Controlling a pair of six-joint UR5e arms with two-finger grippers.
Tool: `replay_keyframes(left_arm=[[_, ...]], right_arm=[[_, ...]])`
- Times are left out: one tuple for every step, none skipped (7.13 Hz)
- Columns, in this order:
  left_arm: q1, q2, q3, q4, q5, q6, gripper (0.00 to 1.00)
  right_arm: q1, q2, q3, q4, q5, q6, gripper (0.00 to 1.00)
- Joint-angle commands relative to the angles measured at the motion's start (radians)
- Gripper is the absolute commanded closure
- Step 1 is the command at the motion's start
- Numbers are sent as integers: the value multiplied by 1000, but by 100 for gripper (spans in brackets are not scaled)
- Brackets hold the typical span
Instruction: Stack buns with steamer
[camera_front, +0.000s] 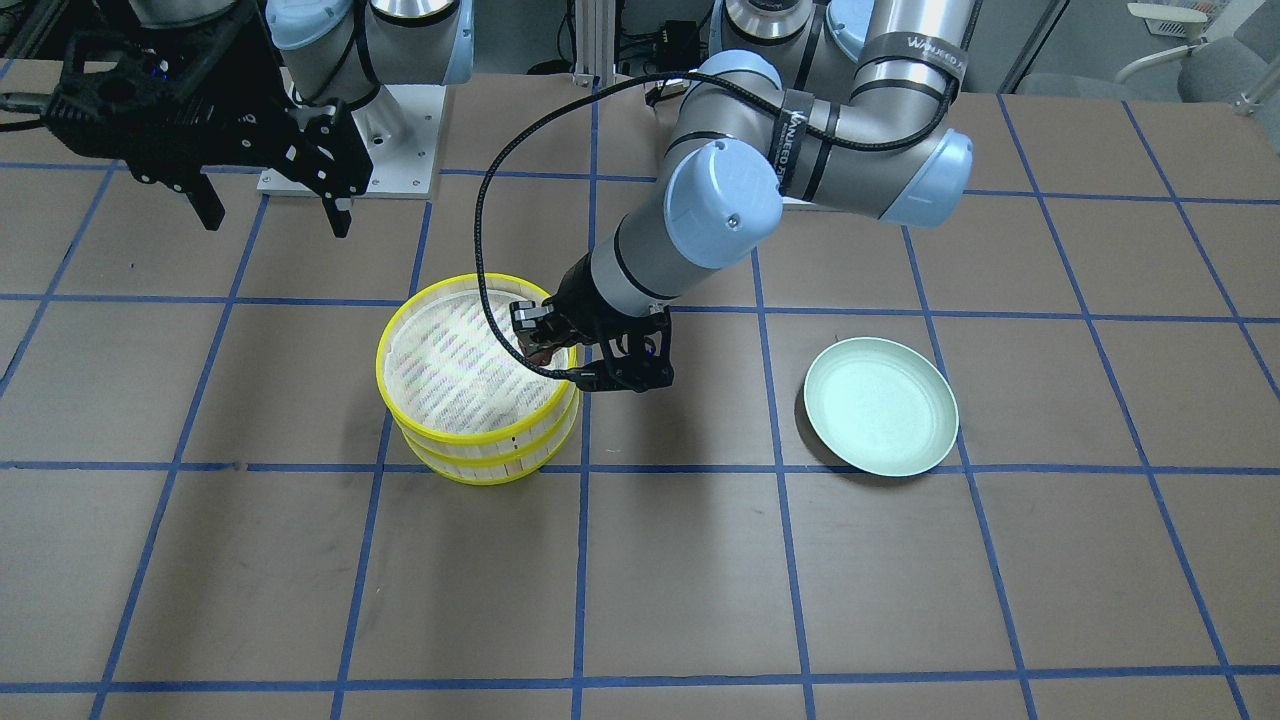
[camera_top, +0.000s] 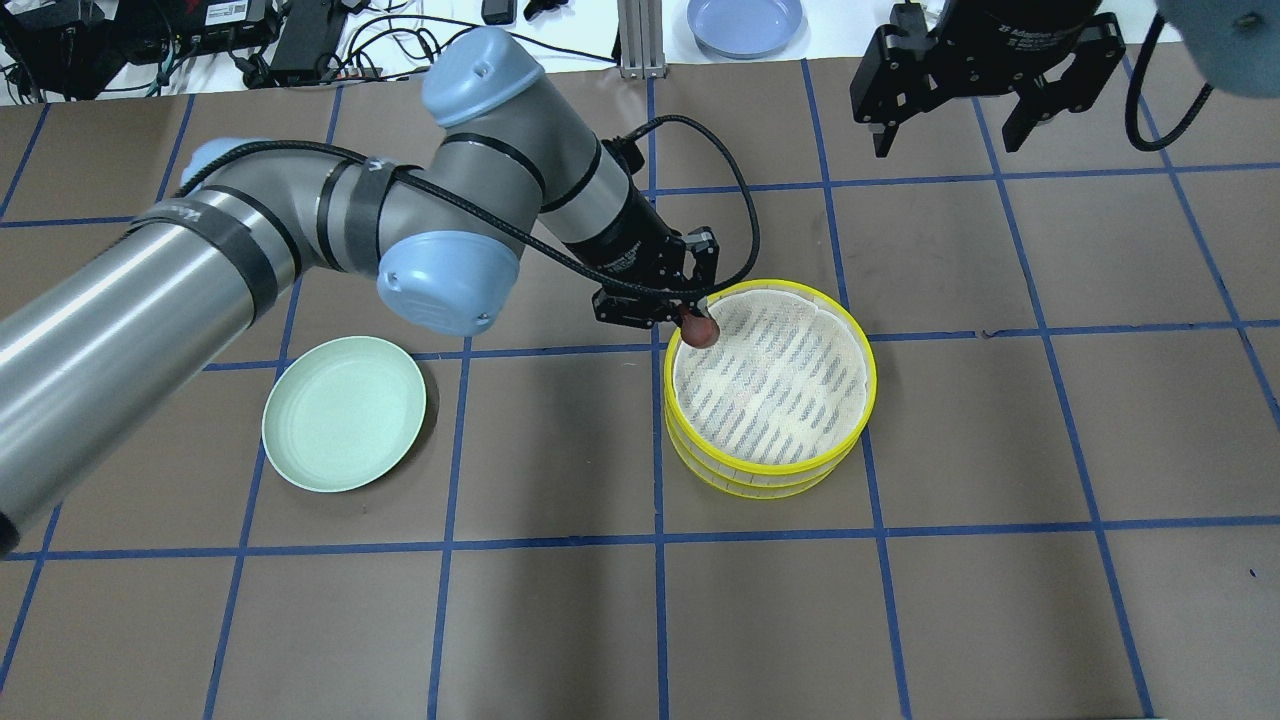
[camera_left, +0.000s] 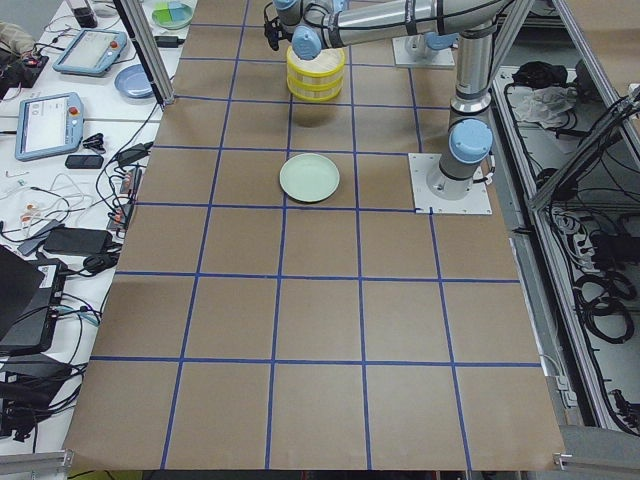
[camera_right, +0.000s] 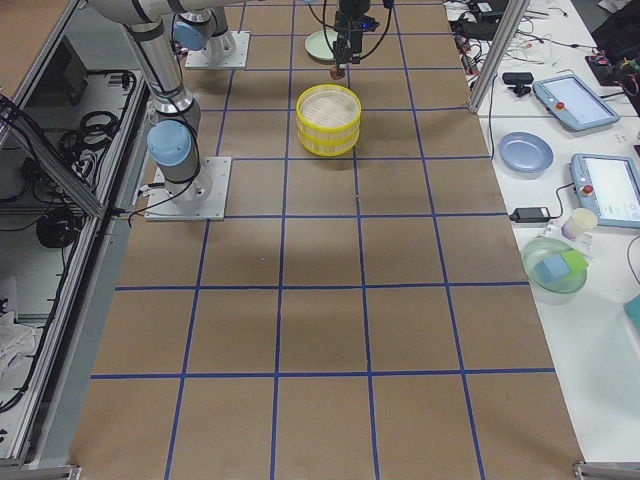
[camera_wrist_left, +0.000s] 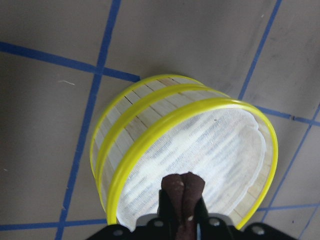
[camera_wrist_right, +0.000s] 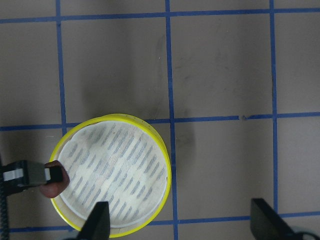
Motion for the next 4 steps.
replay_keyframes(left_arm=[[-36,-25,-21,37,2,4,84],[-35,-27,-18,53,8,9,14],[-34,-30,-17,74,8,7,0],[-33,-27,-12,74,13,12,0]], right_arm=[[-2,-10,10,16,-1,-11,0],[-2,-8,10,16,-2,-11,0],[2,-8,10,14,-1,-11,0],[-2,-10,12,14,-2,-11,0]])
